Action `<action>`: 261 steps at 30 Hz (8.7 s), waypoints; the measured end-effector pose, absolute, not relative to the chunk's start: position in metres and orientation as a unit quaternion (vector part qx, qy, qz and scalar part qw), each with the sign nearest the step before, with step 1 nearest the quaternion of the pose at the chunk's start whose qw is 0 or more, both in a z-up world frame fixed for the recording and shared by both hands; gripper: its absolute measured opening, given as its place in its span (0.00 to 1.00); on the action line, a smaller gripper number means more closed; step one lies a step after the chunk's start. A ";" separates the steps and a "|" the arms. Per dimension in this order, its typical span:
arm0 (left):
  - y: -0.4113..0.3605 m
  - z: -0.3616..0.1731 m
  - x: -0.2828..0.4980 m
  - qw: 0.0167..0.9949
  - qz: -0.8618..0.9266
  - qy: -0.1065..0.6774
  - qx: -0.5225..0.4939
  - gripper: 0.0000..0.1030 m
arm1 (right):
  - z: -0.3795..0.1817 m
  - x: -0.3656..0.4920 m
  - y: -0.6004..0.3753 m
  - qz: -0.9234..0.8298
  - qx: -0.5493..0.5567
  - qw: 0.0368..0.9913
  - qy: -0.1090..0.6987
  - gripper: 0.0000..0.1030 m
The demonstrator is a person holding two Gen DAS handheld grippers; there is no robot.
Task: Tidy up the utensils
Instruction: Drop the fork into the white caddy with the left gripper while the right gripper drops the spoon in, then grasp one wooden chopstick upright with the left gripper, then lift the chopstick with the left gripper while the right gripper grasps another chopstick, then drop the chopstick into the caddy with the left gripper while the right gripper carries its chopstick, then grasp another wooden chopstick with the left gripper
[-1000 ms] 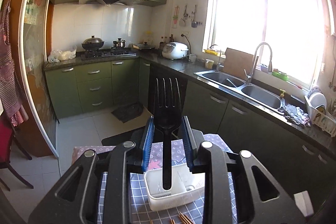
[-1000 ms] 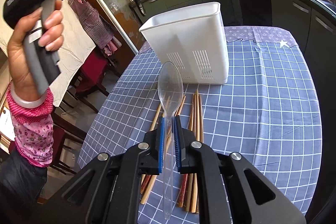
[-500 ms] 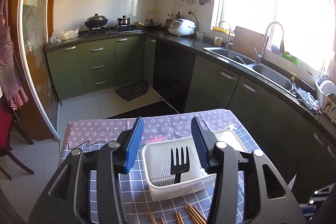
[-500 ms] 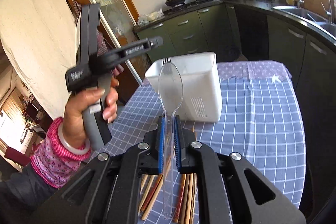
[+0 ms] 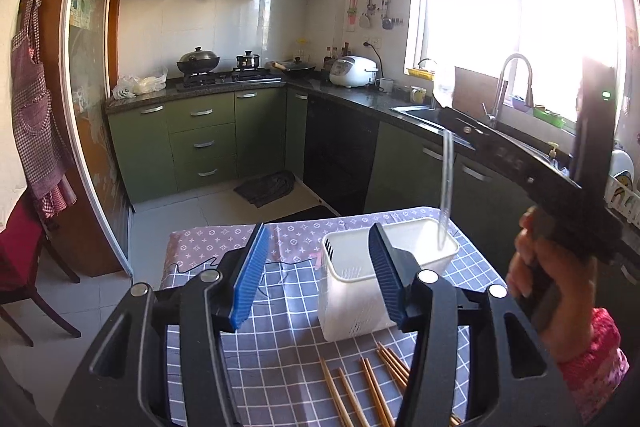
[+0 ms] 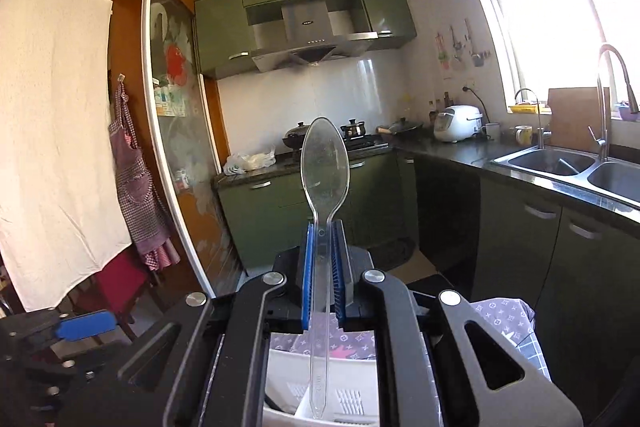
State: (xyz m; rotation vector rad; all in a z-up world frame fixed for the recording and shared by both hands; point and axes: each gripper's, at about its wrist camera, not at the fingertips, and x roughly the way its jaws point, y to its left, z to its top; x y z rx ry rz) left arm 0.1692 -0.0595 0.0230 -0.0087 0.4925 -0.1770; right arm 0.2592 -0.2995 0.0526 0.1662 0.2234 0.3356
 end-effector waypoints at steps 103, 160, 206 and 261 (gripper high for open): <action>-0.069 -0.077 0.139 0.884 -0.103 0.455 0.013 0.06 | -0.171 0.212 -0.278 0.230 -0.067 0.796 0.556 0.20; -0.068 -0.017 0.122 0.914 -0.136 0.381 0.026 0.06 | -0.020 0.129 -0.326 0.252 -0.031 0.894 0.371 0.06; -0.107 0.030 0.245 0.929 -0.118 0.350 0.034 0.07 | 0.106 0.261 -0.315 0.229 0.017 0.926 0.300 0.06; -0.148 -0.167 0.178 0.779 -0.060 0.623 0.034 0.08 | -0.101 0.176 -0.366 0.228 0.026 0.864 0.448 0.28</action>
